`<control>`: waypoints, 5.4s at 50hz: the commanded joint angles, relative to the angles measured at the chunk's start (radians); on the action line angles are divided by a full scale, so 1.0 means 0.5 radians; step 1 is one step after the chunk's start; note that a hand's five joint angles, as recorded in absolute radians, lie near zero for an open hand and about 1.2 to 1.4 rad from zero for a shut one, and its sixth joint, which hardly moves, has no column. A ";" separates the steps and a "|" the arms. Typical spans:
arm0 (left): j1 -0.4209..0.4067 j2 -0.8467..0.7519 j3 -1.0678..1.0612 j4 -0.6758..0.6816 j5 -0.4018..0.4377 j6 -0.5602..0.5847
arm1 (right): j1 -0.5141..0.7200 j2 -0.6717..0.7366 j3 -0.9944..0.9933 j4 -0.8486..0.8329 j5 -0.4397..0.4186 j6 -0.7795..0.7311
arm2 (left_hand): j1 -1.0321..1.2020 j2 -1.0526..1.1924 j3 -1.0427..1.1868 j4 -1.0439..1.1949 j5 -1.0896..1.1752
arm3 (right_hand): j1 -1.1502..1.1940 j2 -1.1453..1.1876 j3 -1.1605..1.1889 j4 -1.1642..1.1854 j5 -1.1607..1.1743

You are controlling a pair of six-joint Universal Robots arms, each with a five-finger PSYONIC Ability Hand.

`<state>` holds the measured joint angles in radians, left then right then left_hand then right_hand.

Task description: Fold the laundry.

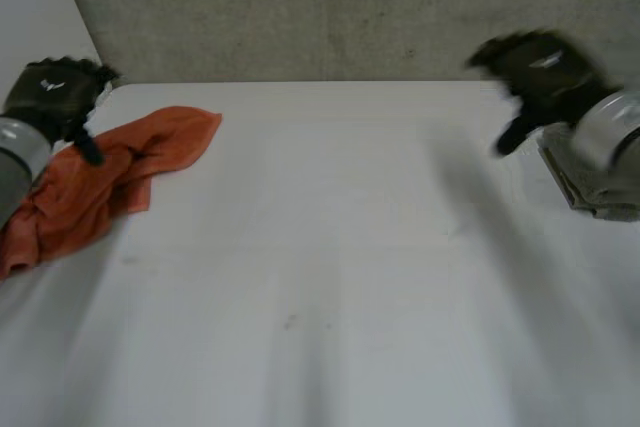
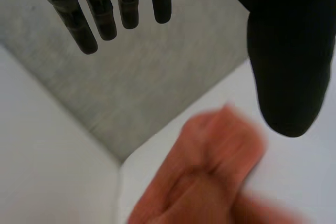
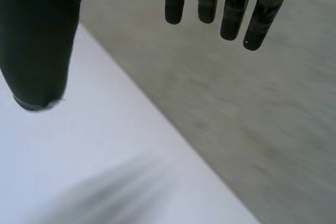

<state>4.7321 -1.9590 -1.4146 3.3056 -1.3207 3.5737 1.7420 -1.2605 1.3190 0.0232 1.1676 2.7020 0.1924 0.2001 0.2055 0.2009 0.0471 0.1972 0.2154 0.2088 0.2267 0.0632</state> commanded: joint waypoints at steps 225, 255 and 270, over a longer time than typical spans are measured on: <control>-0.852 0.832 -0.257 0.083 -0.310 0.130 | 0.317 -0.254 -0.132 0.827 0.214 -0.175 | 2.408 2.392 2.382 2.391 2.349 | 2.398 2.362 2.375 2.339 2.317; -0.773 0.862 -0.358 0.086 -0.298 0.148 | 0.579 0.067 -0.159 1.110 0.128 -0.126 | 2.408 2.392 2.382 2.391 2.349 | -0.007 -0.044 -0.030 -0.066 -0.088; -0.776 1.062 -0.410 0.077 -0.301 0.136 | 0.440 0.505 -0.242 0.666 0.441 -0.277 | 2.408 2.392 2.382 2.391 2.349 | -0.001 -0.038 -0.024 -0.060 -0.082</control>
<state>4.3458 -1.4658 -1.6034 3.3430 -1.4707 3.6433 1.9658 -1.1379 1.2139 0.4772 1.3450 2.5414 1.1370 1.1942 1.1874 1.1986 0.9571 0.1971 0.2137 0.2121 0.2263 0.0633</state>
